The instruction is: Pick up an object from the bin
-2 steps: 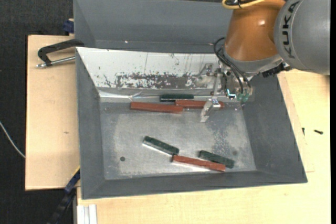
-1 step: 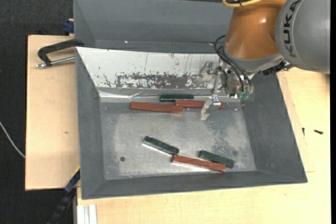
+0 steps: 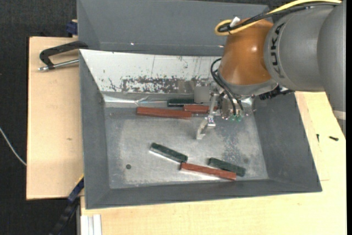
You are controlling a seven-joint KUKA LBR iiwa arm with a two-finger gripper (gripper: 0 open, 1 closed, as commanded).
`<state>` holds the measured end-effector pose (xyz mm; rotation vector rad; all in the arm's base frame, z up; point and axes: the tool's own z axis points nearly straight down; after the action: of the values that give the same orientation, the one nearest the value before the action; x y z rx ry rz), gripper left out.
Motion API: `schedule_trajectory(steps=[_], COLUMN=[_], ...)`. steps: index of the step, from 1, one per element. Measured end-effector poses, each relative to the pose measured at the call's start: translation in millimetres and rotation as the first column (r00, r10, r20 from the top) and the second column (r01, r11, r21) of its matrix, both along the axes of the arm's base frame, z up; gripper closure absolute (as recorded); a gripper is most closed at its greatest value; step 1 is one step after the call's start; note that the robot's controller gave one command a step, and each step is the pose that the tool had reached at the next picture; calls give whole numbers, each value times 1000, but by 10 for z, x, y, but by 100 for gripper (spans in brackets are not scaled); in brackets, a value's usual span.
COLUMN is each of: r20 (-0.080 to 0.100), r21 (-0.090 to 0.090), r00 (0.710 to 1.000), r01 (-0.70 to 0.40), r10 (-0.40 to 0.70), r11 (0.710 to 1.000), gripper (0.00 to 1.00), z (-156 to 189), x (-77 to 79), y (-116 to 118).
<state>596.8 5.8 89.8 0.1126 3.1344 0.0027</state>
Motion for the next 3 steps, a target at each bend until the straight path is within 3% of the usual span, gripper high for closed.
schedule_trajectory(steps=[1,2,3], r20=[12,1,14], r21=[1,1,9], r00=[1000,975,992], r01=[26,222,122], r10=[-26,-222,-122], r11=[1000,975,993], gripper=[0,0,0], z=[-29,103,-87], x=[27,33,80], y=[8,269,125])
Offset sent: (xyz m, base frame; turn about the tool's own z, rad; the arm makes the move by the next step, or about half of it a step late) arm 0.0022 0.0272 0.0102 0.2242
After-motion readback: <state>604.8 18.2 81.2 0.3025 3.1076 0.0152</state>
